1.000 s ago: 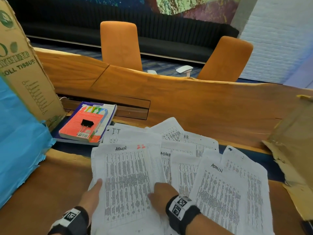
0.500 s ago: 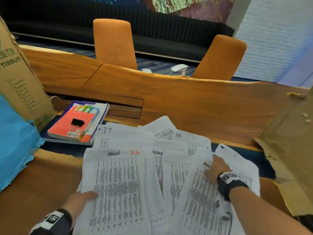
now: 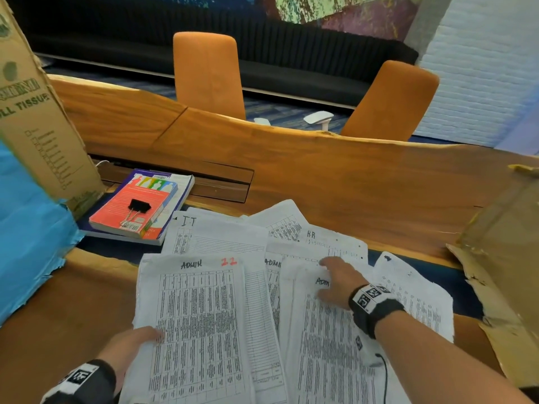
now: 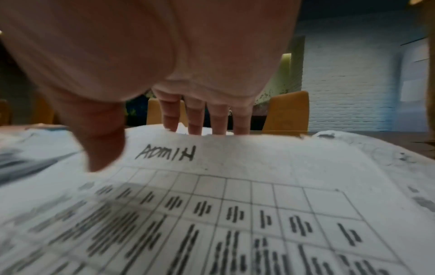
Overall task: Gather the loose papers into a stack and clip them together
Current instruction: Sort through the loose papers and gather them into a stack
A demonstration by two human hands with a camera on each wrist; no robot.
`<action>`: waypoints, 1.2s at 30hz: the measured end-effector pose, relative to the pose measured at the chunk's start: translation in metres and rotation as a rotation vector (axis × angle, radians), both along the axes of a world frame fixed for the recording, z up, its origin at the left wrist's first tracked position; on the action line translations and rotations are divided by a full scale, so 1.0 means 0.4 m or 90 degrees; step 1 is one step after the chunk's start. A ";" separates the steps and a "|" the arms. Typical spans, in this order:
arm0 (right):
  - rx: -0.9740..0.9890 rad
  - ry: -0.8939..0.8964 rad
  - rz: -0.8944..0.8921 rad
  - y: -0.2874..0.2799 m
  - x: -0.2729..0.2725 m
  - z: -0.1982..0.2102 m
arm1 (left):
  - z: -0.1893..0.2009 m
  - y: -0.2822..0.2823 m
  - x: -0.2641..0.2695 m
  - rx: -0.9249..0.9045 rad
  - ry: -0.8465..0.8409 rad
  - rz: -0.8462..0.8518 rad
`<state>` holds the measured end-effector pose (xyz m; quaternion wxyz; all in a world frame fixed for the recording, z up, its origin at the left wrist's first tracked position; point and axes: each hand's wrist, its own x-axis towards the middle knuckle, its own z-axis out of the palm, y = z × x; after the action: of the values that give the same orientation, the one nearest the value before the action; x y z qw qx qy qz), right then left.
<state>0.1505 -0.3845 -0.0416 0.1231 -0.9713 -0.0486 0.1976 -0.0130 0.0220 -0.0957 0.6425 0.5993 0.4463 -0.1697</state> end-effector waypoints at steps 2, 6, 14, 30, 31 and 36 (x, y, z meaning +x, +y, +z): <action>-0.061 0.040 0.028 0.033 -0.003 -0.012 | -0.007 0.008 0.001 -0.027 0.015 0.006; -0.226 -0.001 0.065 0.062 -0.016 -0.037 | -0.040 0.061 -0.005 -0.037 0.034 0.007; -0.120 0.083 0.120 0.081 -0.016 0.131 | -0.081 0.144 -0.010 -0.056 0.036 0.024; -0.095 0.026 0.258 0.473 0.081 0.290 | -0.013 0.130 -0.028 -0.018 -0.014 0.015; -0.102 0.021 0.254 0.500 0.083 0.254 | -0.012 0.133 -0.028 -0.017 -0.013 0.016; -0.136 0.063 0.230 0.554 0.071 0.050 | 0.002 0.141 -0.027 -0.019 -0.015 0.036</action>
<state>0.1790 -0.1627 -0.0214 -0.0156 -0.9435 -0.1942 0.2680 -0.0237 0.0783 -0.0949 0.6613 0.5786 0.4528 -0.1513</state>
